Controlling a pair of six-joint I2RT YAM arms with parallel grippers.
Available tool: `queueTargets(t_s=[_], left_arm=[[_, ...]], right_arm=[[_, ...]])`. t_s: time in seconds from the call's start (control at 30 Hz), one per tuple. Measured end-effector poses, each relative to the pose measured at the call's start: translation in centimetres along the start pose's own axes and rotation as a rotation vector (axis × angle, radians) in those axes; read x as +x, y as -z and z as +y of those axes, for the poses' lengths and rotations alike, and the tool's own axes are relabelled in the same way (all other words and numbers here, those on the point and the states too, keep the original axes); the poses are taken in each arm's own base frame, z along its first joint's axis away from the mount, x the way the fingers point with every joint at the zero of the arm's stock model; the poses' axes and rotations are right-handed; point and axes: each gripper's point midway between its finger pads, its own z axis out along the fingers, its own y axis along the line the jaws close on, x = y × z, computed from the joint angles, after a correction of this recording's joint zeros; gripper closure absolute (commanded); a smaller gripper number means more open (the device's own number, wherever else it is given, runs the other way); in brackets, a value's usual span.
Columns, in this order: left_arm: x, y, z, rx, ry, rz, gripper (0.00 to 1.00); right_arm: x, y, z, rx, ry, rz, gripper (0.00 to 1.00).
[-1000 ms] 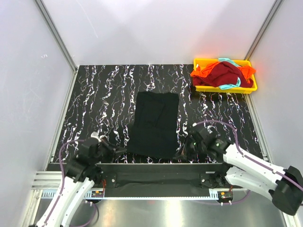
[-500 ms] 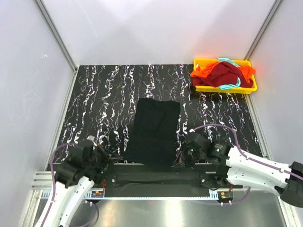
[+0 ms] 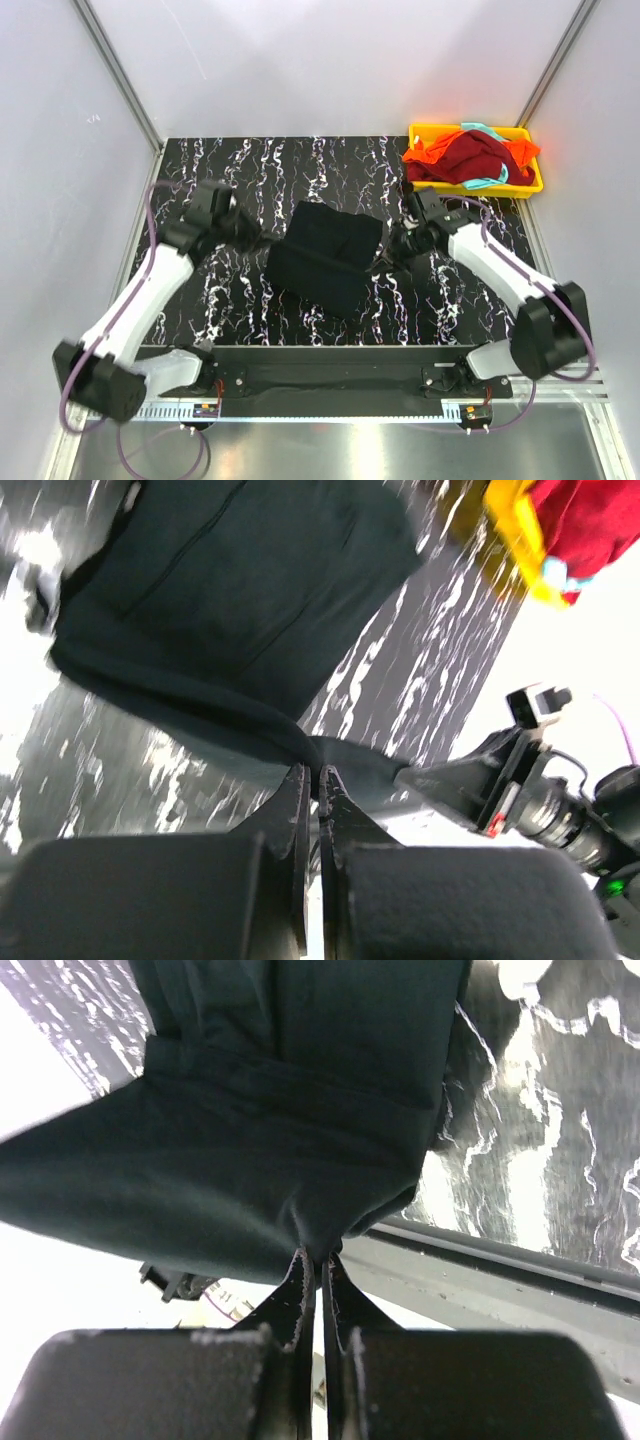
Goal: Fold and stack the t-shirts
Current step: Fold the tshirt
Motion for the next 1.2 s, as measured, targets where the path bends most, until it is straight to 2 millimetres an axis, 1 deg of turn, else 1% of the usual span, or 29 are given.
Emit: queueTargets(t_s=[0.07,0.17,0.27,0.3,0.47,0.67,0.77,0.9,1.03,1.2], left_arm=[[-2.1,-1.5,-1.8,0.005,-0.012,-0.014,1.0],[-4.3,-3.6,-3.0,0.002,-0.016,-0.024,1.0],[-5.5,-5.0,-3.2,-0.013,-0.018,-0.016,1.0],[-5.9,-5.2,-3.5,-0.01,-0.018,-0.008,1.0],[-8.1,-7.3,-6.5,0.04,-0.037,0.024,1.0],[-10.0,-10.3,-8.6,0.07,-0.054,0.059,1.0],[-10.6,-12.3,-9.0,0.078,-0.052,0.086,1.0],[-11.4,-14.9,-9.4,0.079,-0.049,0.114,1.0],[-12.2,-17.0,-10.2,0.102,-0.064,0.128,1.0],[-13.1,-19.0,-11.4,0.146,-0.084,0.136,1.0]], right_arm=[[-1.4,0.0,0.7,-0.018,0.005,0.023,1.0],[-3.1,0.6,1.5,-0.052,0.005,0.036,1.0],[-4.8,1.3,2.2,-0.084,0.007,0.034,1.0],[-5.3,1.6,2.4,-0.093,0.004,0.036,1.0],[-7.8,2.0,2.5,-0.121,-0.018,0.045,1.0],[-10.5,1.8,2.7,-0.127,-0.032,0.057,1.0],[-11.8,1.5,2.4,-0.128,-0.044,0.058,1.0],[-12.9,1.0,2.0,-0.127,-0.058,0.07,1.0],[-14.1,0.2,1.5,-0.12,-0.065,0.076,1.0],[-15.8,-0.6,0.6,-0.111,-0.08,0.075,1.0]])
